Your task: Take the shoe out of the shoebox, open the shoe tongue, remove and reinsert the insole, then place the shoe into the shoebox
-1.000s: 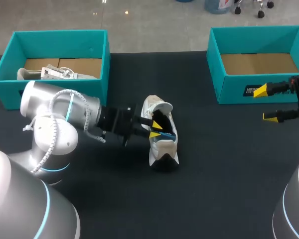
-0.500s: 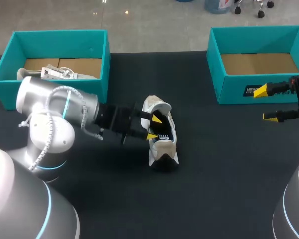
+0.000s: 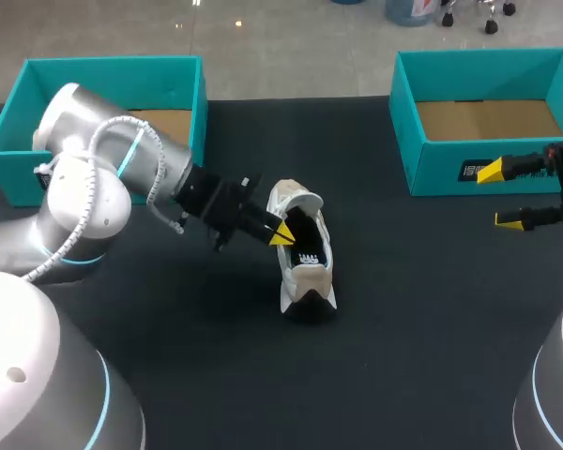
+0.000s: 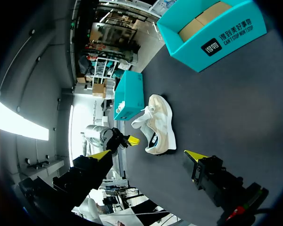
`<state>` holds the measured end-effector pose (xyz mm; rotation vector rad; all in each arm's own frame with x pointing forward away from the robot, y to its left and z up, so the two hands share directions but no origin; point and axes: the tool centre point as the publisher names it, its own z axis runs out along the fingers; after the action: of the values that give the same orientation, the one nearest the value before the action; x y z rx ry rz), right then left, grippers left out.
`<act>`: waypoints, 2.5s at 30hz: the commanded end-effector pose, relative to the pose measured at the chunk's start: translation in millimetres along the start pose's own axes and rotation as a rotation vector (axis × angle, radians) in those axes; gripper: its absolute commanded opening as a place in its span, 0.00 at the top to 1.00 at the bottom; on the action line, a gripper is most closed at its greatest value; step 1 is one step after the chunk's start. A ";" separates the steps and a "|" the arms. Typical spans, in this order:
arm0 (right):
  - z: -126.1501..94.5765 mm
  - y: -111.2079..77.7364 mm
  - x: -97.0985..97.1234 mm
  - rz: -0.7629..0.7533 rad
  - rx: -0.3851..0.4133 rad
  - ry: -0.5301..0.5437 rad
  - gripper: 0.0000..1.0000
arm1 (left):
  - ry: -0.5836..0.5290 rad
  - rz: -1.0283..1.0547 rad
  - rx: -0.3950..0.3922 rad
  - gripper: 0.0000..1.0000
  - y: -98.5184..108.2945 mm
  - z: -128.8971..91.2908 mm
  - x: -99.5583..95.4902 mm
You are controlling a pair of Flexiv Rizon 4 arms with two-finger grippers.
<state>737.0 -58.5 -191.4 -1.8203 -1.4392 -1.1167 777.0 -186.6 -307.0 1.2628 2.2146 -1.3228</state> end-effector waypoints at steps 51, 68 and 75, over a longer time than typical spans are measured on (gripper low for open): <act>-0.3 -1.5 0.4 0.002 -0.001 -0.005 0.00 | 0.814 0.222 -0.311 1.00 29.1 39.1 14.1; -0.3 -1.5 0.4 0.002 -0.001 -0.005 0.00 | 0.794 0.252 -0.315 1.00 31.8 40.4 19.1; -0.3 -1.5 0.4 0.002 -0.001 -0.005 0.00 | 0.783 0.289 -0.312 1.00 31.7 54.8 14.7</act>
<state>736.7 -58.6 -191.5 -1.8205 -1.4389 -1.1168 786.0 -213.5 -359.5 2.1005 2.4175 -0.3677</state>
